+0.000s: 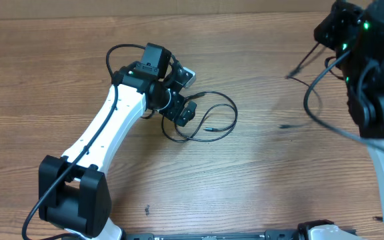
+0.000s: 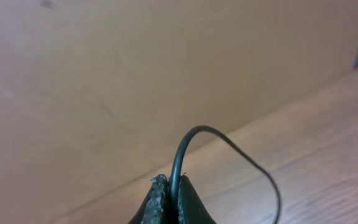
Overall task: Untangle cables
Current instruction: 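Carry the grasped cable strand rightward with the right gripper, off the bundle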
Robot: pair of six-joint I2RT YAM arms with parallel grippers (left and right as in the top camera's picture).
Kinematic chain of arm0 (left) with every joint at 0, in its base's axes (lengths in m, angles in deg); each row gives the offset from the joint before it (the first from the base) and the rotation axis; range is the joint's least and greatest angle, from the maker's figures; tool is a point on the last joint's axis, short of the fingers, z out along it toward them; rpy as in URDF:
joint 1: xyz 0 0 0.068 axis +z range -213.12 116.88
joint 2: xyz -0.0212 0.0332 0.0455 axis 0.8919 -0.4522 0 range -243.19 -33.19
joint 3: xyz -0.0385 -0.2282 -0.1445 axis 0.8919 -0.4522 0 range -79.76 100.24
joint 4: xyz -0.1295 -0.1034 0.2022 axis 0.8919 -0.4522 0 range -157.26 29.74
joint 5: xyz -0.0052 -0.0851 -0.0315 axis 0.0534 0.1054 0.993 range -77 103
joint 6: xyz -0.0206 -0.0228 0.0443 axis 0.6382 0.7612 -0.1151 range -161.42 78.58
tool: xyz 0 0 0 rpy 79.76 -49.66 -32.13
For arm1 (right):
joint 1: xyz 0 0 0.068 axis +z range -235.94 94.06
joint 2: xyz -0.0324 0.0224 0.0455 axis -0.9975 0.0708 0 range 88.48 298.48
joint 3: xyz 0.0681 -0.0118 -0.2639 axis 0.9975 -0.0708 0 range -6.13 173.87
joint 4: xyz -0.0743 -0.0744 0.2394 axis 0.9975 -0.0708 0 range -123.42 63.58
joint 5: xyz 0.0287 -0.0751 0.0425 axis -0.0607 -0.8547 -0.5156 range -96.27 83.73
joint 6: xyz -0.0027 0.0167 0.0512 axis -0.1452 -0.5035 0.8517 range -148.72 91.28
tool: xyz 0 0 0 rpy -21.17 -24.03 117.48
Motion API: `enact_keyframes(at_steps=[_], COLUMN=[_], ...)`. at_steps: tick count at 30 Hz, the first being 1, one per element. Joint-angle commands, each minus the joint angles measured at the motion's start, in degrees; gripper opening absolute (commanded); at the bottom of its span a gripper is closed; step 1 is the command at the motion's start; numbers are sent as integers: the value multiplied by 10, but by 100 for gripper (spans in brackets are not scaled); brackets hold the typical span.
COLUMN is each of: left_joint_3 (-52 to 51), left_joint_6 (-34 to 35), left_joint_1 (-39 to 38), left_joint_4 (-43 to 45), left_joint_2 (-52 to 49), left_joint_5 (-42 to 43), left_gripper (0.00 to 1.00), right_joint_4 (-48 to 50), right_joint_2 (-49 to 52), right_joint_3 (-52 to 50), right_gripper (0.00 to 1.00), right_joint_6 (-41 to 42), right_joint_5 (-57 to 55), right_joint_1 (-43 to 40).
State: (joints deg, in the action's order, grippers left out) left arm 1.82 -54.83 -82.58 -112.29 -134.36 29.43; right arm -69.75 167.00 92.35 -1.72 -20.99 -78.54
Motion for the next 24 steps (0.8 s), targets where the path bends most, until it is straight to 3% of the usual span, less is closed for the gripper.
enact_keyframes(at_steps=[1, 15, 24], left_joint_3=[2, 2, 2], left_joint_6=[10, 10, 10], left_joint_1=[-1, -1, -1], left_joint_4=[0, 0, 0], left_joint_2=[3, 3, 3], left_joint_5=[-4, -4, -4], left_gripper=[100, 100, 100], right_joint_4=[-5, 2, -8], right_joint_2=[23, 80, 124], right_joint_3=[13, 13, -2], right_gripper=[4, 4, 4], right_joint_6=[2, 17, 14], right_joint_5=[30, 135, 116], right_joint_1=[-28, -82, -231])
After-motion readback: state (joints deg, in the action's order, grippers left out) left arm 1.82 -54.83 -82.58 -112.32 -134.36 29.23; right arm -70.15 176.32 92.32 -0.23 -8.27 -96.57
